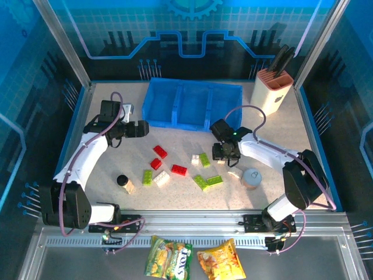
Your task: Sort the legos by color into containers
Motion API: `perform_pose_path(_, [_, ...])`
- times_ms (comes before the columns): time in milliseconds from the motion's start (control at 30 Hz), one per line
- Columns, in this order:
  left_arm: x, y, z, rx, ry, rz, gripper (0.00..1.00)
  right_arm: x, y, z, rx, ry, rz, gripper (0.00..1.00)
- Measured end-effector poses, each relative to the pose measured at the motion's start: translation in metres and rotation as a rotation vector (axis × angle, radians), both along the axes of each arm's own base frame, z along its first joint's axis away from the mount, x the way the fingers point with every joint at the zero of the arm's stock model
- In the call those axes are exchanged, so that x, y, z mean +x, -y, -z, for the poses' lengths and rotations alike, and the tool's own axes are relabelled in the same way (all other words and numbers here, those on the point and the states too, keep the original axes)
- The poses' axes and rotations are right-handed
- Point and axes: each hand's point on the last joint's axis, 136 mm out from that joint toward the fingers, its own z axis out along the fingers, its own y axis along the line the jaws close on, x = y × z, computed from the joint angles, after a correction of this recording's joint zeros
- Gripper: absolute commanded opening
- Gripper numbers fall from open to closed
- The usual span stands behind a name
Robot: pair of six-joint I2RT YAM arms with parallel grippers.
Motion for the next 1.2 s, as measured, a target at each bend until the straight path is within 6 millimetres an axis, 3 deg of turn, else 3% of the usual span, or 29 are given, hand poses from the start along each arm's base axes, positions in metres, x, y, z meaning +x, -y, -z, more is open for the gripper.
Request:
perform_pose_path(167, [0.002, 0.000, -0.002, 0.004, 0.011, 0.004, 0.96, -0.007, -0.007, 0.003, 0.003, -0.020, -0.018, 0.53])
perform_pose_path(267, [0.001, 0.000, -0.002, 0.004, 0.014, 0.004, 0.96, -0.017, -0.022, 0.007, -0.001, -0.044, -0.067, 0.53])
perform_pose_path(667, [0.002, -0.001, -0.002, 0.007, 0.014, 0.003, 0.97, -0.022, -0.105, 0.006, 0.030, -0.062, -0.248, 0.53])
perform_pose_path(867, [0.002, -0.001, -0.003, 0.012, 0.017, 0.003, 0.97, -0.037, -0.159, 0.000, 0.038, -0.045, -0.550, 0.62])
perform_pose_path(967, [0.001, -0.002, -0.005, 0.011, 0.022, 0.002, 0.97, -0.042, -0.165, 0.001, 0.015, -0.039, -0.727, 0.63])
perform_pose_path(1200, [-0.001, -0.004, -0.009, 0.019, 0.037, -0.003, 0.97, -0.047, -0.157, 0.004, -0.041, -0.055, -1.062, 0.64])
